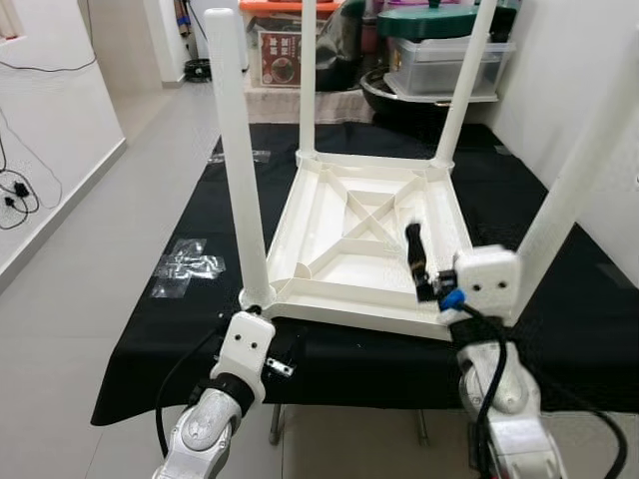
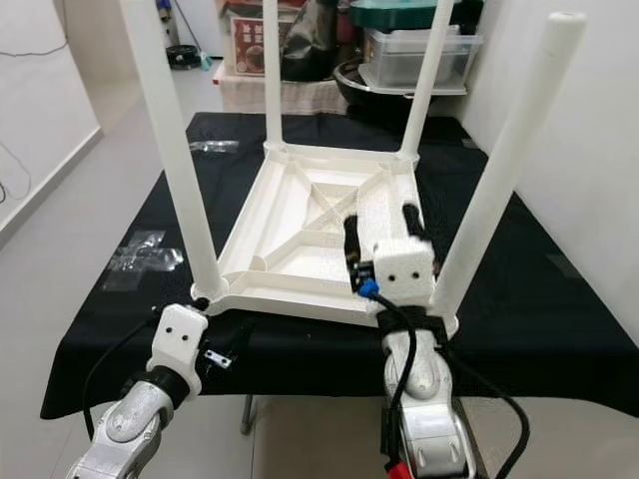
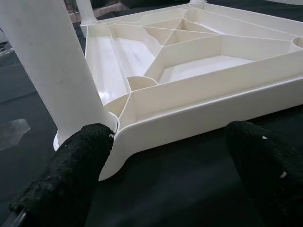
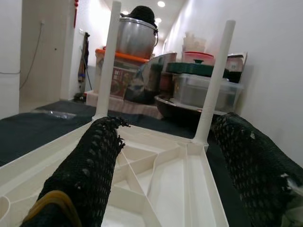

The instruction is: Building children table

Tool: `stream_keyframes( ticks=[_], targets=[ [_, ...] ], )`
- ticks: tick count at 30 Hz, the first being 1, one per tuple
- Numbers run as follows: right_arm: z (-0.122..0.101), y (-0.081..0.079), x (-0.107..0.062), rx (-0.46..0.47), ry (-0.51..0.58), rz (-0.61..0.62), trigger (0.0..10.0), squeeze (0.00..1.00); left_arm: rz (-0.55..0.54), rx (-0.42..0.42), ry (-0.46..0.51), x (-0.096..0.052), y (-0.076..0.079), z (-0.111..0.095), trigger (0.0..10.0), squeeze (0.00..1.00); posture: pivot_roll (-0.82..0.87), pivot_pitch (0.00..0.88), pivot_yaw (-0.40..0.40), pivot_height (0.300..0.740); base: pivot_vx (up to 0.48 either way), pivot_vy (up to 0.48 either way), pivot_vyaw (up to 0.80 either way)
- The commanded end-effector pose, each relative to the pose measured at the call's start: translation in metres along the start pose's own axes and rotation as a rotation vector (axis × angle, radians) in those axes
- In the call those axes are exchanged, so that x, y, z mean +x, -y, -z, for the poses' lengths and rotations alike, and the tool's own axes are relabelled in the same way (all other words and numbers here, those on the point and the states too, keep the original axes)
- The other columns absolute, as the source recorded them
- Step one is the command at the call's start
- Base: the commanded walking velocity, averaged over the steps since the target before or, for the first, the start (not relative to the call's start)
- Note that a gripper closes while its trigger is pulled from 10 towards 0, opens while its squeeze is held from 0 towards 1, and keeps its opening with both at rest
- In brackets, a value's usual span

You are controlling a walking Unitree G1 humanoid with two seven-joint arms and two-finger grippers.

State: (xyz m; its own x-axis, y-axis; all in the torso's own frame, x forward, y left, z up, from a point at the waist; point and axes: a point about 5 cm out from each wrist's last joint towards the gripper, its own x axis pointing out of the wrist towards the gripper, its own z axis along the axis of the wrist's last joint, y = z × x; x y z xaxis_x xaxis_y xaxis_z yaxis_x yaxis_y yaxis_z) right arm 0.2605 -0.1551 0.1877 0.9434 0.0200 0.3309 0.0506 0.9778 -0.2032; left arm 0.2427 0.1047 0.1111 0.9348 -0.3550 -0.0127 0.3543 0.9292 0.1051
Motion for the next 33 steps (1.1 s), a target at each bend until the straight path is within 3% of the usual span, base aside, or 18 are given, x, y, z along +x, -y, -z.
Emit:
stream_keyframes(
  ticks=[1, 3, 9, 21, 33],
  targets=[
    [0.017, -0.001, -0.007, 0.028, -0.091, -0.011, 10.0, 0.00, -0.012, 0.008, -0.010, -0.001, -0.002, 0.002, 10.0, 0.00, 0.08, 0.000, -0.046, 0.740, 0.000, 0.000, 0.00],
    [0.029, 0.001, -0.012, 0.041, -0.145, -0.005, 10.0, 0.00, -0.017, 0.014, -0.022, -0.002, -0.002, 0.004, 10.0, 0.00, 0.08, 0.000, -0.047, 0.740, 0.000, 0.000, 0.00],
    [0.038, 0.006, -0.012, 0.040, -0.177, 0.023, 10.0, 0.00, -0.014, 0.009, -0.022, -0.002, -0.001, 0.004, 10.0, 0.00, 0.08, 0.000, -0.047, 0.740, -0.124, 0.000, 0.00],
    [0.044, -0.006, -0.015, 0.067, -0.207, -0.041, 10.0, 0.00, -0.025, 0.011, -0.033, -0.004, -0.001, 0.006, 10.0, 0.00, 0.08, 0.000, -0.054, 0.740, -0.252, 0.000, 0.00],
    [0.044, -0.007, -0.012, 0.061, -0.207, -0.061, 10.0, 0.00, -0.030, -0.002, -0.040, -0.004, 0.000, 0.007, 10.0, 0.00, 0.07, 0.000, -0.060, 0.740, 0.000, 0.000, 0.00]
  ],
)
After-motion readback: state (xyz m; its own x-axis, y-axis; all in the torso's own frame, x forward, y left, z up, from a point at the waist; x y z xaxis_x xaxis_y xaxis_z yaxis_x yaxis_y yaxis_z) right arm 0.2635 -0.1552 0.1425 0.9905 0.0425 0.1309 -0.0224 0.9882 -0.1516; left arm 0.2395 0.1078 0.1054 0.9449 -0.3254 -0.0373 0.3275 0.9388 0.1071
